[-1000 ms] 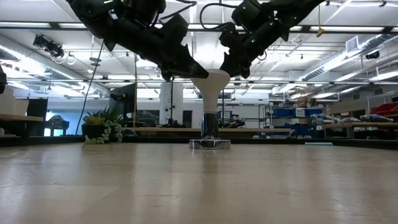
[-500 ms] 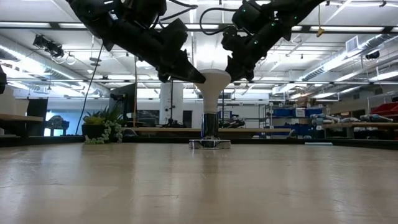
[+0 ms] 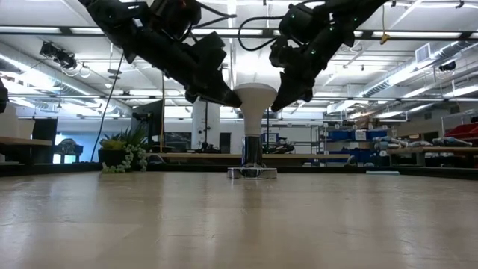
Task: Screw lightbulb
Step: Insert the white lightbulb into the desk lamp
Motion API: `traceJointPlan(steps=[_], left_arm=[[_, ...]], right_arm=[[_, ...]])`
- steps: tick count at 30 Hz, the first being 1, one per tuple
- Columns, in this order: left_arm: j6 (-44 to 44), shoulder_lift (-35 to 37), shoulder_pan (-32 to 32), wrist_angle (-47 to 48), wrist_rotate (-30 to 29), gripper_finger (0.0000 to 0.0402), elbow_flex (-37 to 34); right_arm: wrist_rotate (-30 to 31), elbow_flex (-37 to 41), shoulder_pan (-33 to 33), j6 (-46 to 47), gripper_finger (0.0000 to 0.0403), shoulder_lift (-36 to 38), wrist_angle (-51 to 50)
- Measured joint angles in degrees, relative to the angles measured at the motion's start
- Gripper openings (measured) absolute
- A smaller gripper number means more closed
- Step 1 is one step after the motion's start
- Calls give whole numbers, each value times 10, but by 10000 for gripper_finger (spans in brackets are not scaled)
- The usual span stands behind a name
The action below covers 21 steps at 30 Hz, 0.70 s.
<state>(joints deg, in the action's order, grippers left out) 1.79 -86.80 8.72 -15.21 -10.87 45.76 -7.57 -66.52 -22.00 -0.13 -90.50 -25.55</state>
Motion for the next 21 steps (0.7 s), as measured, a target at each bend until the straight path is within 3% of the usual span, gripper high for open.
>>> traceJointPlan(steps=[4,9,13,21], left_arm=[[0,6,0,6,0,9,0],[-5,35,0,36,-4,9,0],[-4,53,0,65,-7,9,0],[1,42,-26,34,78,9,0]], right_arm=[[6,0,0,1,11,14,-10],[56,0,0,2,11,43,-11],[73,0,-2,4,11,53,28],[44,0,-5,-3,11,17,112]])
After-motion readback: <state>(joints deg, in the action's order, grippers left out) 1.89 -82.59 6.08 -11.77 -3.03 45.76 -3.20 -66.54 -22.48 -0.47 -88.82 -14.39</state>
